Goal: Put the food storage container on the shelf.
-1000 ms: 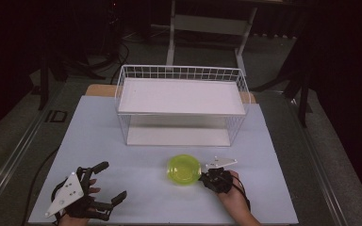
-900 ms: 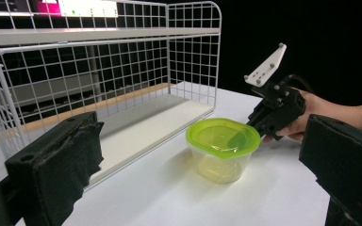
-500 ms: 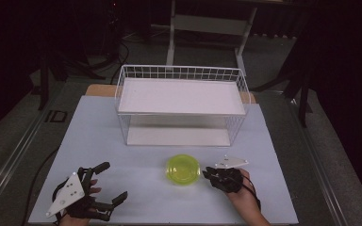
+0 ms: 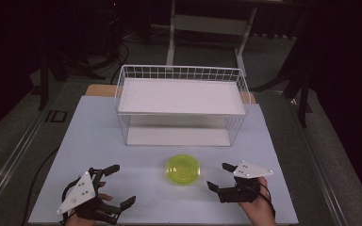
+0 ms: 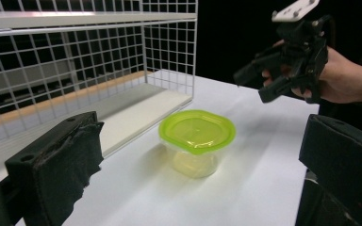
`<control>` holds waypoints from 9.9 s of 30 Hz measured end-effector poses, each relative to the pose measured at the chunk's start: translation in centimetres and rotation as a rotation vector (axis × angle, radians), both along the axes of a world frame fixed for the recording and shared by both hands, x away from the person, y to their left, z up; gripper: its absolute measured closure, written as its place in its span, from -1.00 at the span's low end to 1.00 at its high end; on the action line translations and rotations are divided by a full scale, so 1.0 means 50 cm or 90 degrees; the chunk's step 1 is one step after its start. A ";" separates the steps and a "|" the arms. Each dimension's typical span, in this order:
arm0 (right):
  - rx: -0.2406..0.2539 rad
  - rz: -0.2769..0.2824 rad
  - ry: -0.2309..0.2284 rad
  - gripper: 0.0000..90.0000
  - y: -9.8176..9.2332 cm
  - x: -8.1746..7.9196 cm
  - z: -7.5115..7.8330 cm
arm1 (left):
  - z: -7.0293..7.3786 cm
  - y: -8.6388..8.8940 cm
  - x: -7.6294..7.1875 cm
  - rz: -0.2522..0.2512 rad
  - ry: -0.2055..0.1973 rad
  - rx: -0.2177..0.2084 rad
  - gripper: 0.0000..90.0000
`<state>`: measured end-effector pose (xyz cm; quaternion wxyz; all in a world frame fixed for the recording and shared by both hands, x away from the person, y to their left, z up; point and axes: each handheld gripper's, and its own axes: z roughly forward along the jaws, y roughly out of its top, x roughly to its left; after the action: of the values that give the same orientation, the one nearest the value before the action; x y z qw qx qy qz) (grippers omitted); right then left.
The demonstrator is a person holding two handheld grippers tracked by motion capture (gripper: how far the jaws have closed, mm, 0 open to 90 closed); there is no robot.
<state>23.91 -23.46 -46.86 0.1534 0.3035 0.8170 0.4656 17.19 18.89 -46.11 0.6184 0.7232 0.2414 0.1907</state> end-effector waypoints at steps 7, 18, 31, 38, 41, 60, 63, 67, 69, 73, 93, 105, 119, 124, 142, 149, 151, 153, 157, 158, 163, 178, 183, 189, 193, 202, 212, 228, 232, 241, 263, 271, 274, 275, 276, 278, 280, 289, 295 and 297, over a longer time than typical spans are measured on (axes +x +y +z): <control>-0.013 0.029 -0.038 -0.58 0.008 -0.010 0.041 | 0.017 -0.017 0.016 -0.016 0.017 0.006 -0.99; -0.008 0.045 -0.048 -0.55 0.034 -0.003 0.085 | 0.045 -0.065 0.066 -0.013 0.080 0.063 -0.99; 0.002 0.012 -0.066 -0.72 0.062 0.045 0.083 | 0.038 -0.129 0.127 0.023 0.168 0.088 -0.99; 0.034 0.029 -0.012 -0.70 0.080 0.068 0.054 | 0.010 -0.142 0.173 0.011 0.240 0.050 -0.97; 0.014 0.014 -0.010 -0.69 0.091 0.074 0.041 | -0.003 -0.149 0.187 0.046 0.250 0.055 -0.88; 0.065 -0.047 0.205 -0.15 0.081 0.130 -0.023 | -0.094 -0.179 0.234 0.019 0.407 0.045 -0.11; 0.062 -0.057 0.220 0.04 0.078 0.133 -0.028 | -0.099 -0.181 0.234 0.008 0.420 0.037 0.12; 0.081 -0.065 0.264 0.13 0.078 0.139 -0.039 | -0.101 -0.179 0.230 -0.001 0.430 0.028 0.31; 0.075 -0.066 0.272 0.30 0.080 0.139 -0.041 | -0.102 -0.178 0.227 -0.003 0.432 0.028 0.38; 0.068 -0.060 0.293 0.64 0.083 0.138 -0.043 | -0.103 -0.177 0.225 -0.014 0.448 0.007 0.44; 0.048 -0.038 0.200 0.78 0.100 0.087 -0.004 | -0.044 -0.173 0.200 0.026 0.442 0.024 0.84; 0.078 -0.027 0.169 0.79 0.094 0.088 0.072 | 0.026 -0.166 0.205 0.018 0.416 -0.003 0.84; 0.087 -0.022 0.113 0.79 0.097 0.121 0.173 | 0.124 -0.161 0.238 0.031 0.369 -0.024 0.84; 0.095 -0.024 0.094 0.78 0.099 0.140 0.210 | 0.162 -0.160 0.256 0.039 0.358 -0.036 0.84; 0.118 -0.065 0.080 0.77 0.109 0.247 0.323 | 0.279 -0.166 0.361 0.086 0.335 -0.048 0.83; 0.116 -0.079 0.104 0.77 0.114 0.281 0.331 | 0.285 -0.165 0.392 0.096 0.359 -0.061 0.82; 0.113 -0.082 0.107 0.76 0.116 0.289 0.337 | 0.289 -0.166 0.398 0.100 0.362 -0.063 0.82; 0.113 -0.084 0.117 0.76 0.116 0.299 0.342 | 0.291 -0.164 0.411 0.101 0.381 -0.072 0.81; 0.126 -0.089 0.146 0.76 0.117 0.324 0.347 | 0.289 -0.165 0.429 0.105 0.394 -0.079 0.78; 0.120 -0.093 0.147 0.76 0.119 0.328 0.348 | 0.290 -0.167 0.431 0.110 0.387 -0.076 0.76; 0.100 -0.105 0.114 0.76 0.129 0.341 0.356 | 0.284 -0.169 0.447 0.125 0.372 -0.072 0.75; 0.111 -0.159 0.158 0.56 0.129 0.400 0.349 | 0.277 -0.186 0.479 0.144 0.366 -0.064 0.51; 0.105 -0.156 0.155 0.47 0.127 0.409 0.345 | 0.274 -0.195 0.480 0.142 0.365 -0.066 0.37; 0.103 -0.158 0.134 0.28 0.121 0.409 0.352 | 0.274 -0.191 0.489 0.146 0.388 -0.091 0.12; 0.100 -0.157 0.113 0.28 0.115 0.395 0.365 | 0.281 -0.187 0.482 0.153 0.365 -0.097 0.00; 0.100 -0.086 0.094 1.00 0.116 0.315 0.379 | 0.282 -0.167 0.437 0.067 0.276 -0.120 -0.40; 0.075 -0.014 0.108 1.00 0.140 0.252 0.311 | 0.243 -0.171 0.347 0.028 0.177 -0.106 -0.91; 0.070 -0.063 0.149 1.00 0.154 0.310 0.242 | 0.152 -0.172 0.250 0.041 0.137 -0.081 -0.95; 0.070 -0.074 0.148 1.00 0.155 0.321 0.246 | 0.151 -0.167 0.247 0.037 0.140 -0.087 -0.95; 0.079 -0.060 0.136 0.99 0.155 0.297 0.253 | 0.143 -0.170 0.237 0.038 0.124 -0.075 -0.95; 0.122 0.011 0.023 -0.58 0.116 0.142 0.209 | 0.143 -0.172 0.183 -0.001 0.044 -0.042 -0.95; 0.102 0.002 0.016 -0.62 0.088 0.114 0.160 | 0.115 -0.177 0.157 -0.036 0.032 -0.009 -0.95; 0.091 -0.001 0.007 -0.62 0.077 0.101 0.140 | 0.105 -0.174 0.150 -0.038 0.033 -0.007 -0.95; 0.093 0.001 0.012 -0.62 0.073 0.098 0.132 | 0.101 -0.172 0.147 -0.038 0.035 -0.008 -0.95; 0.094 0.002 0.012 -0.62 0.069 0.095 0.124 | 0.097 -0.171 0.145 -0.036 0.037 -0.008 -0.95; 0.090 0.002 0.014 -0.62 0.064 0.089 0.111 | 0.086 -0.169 0.141 -0.043 0.043 -0.005 -0.95; 0.082 0.005 0.007 -0.62 0.057 0.084 0.099 | 0.077 -0.167 0.135 -0.042 0.044 0.005 -0.95; 0.088 -0.003 -0.006 -0.62 0.022 0.056 0.071 | 0.037 -0.153 0.122 -0.049 0.068 0.015 -0.95; 0.078 -0.008 -0.003 -0.62 -0.001 0.039 0.053 | 0.008 -0.133 0.109 -0.043 0.075 0.034 -0.95; 0.074 -0.009 -0.005 -0.62 -0.004 0.036 0.050 | 0.005 -0.130 0.107 -0.043 0.074 0.038 -0.95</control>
<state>25.72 -23.65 -44.35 0.1420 0.3156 0.7861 0.5121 22.51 12.42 -45.86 0.5876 0.7587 0.2468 0.1345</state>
